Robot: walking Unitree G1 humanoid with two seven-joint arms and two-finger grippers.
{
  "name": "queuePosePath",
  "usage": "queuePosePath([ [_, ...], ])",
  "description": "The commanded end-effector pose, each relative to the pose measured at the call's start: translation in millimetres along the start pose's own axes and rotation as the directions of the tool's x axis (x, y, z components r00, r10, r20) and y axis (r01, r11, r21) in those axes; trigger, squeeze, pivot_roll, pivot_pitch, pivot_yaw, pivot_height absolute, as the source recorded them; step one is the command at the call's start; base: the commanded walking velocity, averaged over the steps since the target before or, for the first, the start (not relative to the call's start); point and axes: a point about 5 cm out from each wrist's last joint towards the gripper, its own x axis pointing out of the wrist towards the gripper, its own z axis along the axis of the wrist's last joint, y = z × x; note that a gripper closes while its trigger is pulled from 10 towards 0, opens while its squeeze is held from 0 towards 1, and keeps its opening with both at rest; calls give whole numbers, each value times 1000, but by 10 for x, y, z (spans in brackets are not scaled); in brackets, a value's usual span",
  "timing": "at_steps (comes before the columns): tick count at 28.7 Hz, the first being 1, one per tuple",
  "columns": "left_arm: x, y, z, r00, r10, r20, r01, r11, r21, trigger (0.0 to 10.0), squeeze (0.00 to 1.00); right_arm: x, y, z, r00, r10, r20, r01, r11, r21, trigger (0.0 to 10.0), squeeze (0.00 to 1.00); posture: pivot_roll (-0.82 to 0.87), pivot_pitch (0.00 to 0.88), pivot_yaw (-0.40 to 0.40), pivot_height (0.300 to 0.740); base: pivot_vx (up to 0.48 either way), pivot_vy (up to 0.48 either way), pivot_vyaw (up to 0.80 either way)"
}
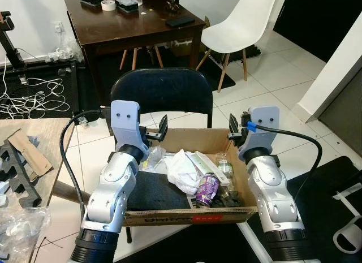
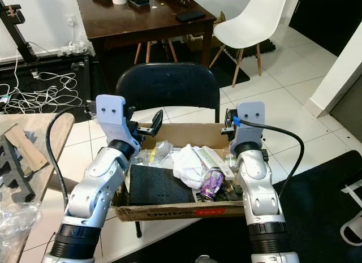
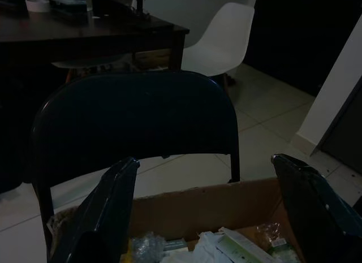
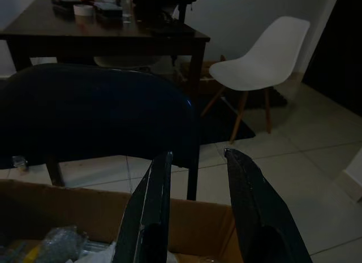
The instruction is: Picking trash to rubbish bin
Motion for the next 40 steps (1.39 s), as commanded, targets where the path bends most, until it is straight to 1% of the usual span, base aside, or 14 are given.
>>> queuePosePath([
  [1, -10, 24, -39, 1000, 13, -25, -13, 1000, 7, 10000, 0, -20, 20, -2, 1000, 6, 1, -6, 1000, 20, 10000, 0, 2, 149, -16, 740, 0, 0, 0],
  [21, -16, 50, -24, 999, 29, -16, -30, 999, -16, 10000, 0, -22, 55, -9, 1000, 16, 0, -16, 999, 42, 10000, 0, 7, 142, -15, 740, 0, 0, 0],
  [40, -23, 43, -21, 1000, 21, -19, -21, 1000, -21, 10000, 0, -32, 62, -25, 1000, 16, -6, -15, 999, 49, 10000, 0, 11, 148, -12, 740, -292, 0, 0],
])
